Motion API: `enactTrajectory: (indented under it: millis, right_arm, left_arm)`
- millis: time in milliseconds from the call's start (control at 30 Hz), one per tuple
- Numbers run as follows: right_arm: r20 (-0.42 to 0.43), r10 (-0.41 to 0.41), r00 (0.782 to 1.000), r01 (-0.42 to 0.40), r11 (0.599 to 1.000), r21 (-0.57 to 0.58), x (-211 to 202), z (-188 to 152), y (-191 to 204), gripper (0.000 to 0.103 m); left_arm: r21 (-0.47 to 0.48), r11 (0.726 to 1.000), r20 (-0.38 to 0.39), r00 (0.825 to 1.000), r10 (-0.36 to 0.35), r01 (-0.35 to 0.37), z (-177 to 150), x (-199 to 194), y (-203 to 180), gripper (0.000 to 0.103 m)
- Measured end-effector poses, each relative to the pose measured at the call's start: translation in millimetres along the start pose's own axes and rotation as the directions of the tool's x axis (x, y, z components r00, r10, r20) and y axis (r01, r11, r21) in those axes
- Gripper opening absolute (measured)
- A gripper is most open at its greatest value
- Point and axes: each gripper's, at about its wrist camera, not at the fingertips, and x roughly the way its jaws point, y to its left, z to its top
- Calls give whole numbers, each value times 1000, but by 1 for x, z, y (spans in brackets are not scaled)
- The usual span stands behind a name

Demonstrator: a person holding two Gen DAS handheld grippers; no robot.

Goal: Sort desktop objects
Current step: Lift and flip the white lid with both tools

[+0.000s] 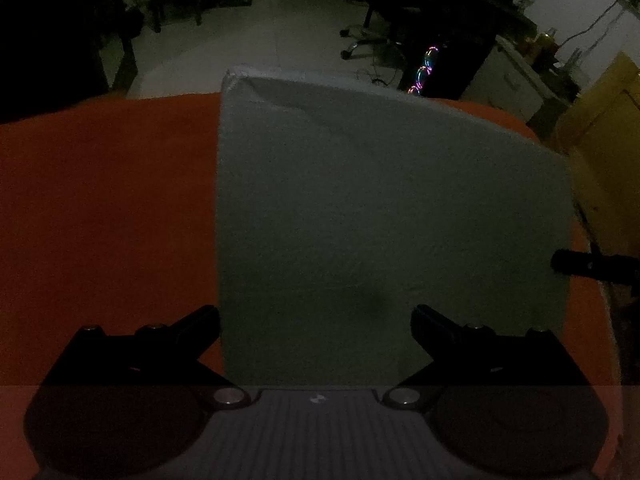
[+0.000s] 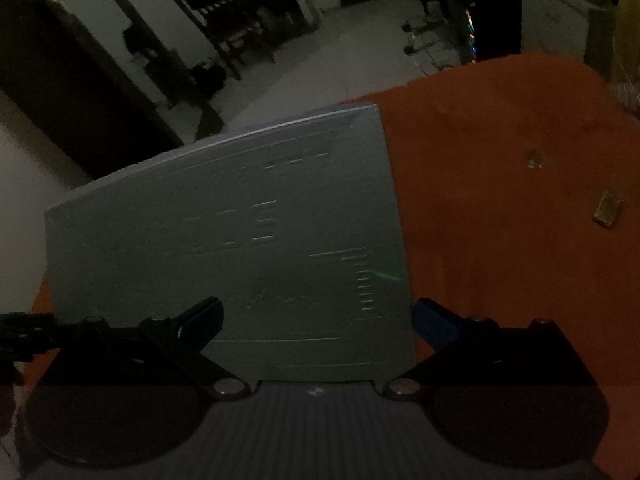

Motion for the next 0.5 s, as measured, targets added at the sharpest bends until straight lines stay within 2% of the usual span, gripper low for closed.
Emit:
enactTrajectory:
  millis: [233,367,500]
  right_arm:
    - [45,57,997,-56,998,-24,-85,-50,23,103]
    - [43,47,998,-45,997,-57,-130,-90,38,103]
    - [12,39,999,-38,996,-77,-154,-135,47,103]
  left_arm:
    - [-78,996,-57,997,-49,44,-52,-45,1,102]
    - [-54,998,-104,994,-37,31,-92,-63,-11,102]
    - [-48,999,-180,983,-31,23,-135,-65,-14,102]
